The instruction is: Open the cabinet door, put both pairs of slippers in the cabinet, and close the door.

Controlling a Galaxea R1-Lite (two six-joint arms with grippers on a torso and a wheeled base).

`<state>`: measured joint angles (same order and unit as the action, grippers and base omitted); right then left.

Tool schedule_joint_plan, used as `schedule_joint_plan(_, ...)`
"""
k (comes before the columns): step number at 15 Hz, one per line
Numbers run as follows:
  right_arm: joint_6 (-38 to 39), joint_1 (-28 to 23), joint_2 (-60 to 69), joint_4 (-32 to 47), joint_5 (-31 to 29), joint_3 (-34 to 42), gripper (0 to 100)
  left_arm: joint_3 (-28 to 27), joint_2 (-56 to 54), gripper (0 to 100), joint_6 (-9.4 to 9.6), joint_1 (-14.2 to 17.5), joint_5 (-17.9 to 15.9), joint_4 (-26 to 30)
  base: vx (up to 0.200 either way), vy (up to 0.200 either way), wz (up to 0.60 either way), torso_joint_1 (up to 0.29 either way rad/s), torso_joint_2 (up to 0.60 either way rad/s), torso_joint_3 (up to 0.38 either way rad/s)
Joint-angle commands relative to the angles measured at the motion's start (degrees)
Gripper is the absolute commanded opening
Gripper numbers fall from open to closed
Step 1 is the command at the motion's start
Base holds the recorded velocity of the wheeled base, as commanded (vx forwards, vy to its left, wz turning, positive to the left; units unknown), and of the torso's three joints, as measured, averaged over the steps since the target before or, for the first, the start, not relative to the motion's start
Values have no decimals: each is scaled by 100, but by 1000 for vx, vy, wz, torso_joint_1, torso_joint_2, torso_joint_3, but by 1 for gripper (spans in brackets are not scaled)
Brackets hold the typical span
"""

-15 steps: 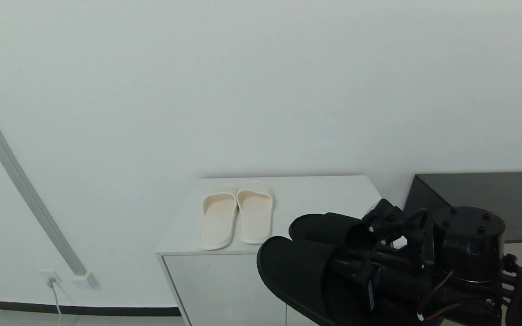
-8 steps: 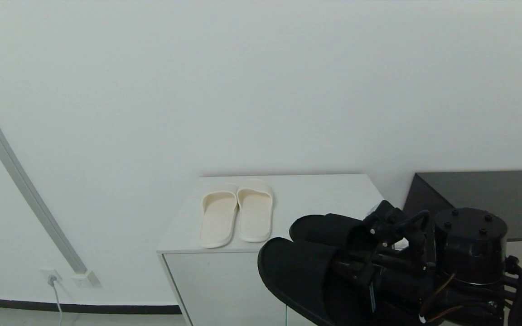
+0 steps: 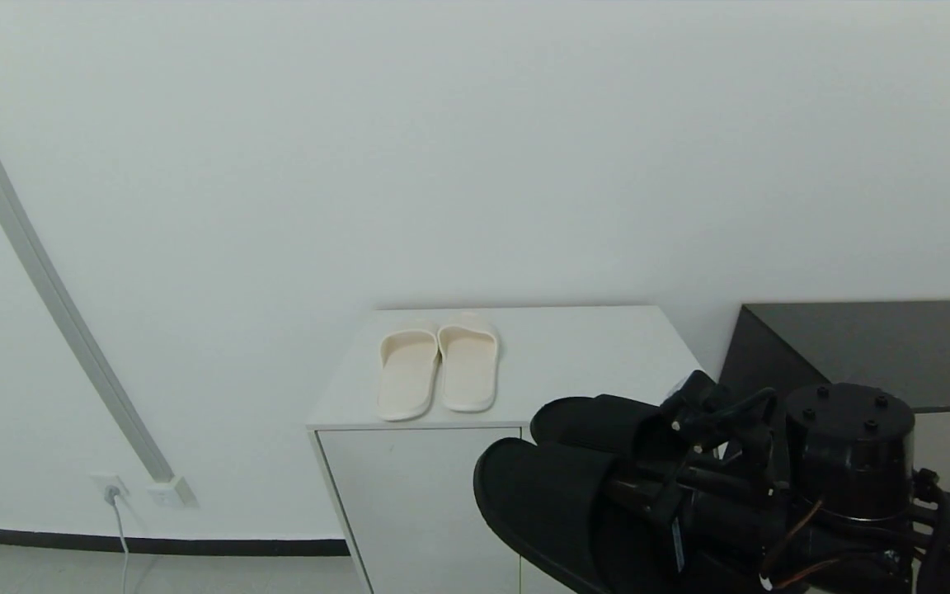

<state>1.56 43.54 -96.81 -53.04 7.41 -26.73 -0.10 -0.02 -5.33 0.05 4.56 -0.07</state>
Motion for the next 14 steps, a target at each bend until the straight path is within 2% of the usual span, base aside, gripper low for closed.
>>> schedule_joint_plan(1,-95,-4,-40,-40,15,72,0,1,2,0,-3,4,1,-1,0,0,0,0,0,0)
schedule_joint_plan(14,-165,5,-67,-119,23,212,0,1,2,0,14,4,10,-1,0,0,0,-14,29,18)
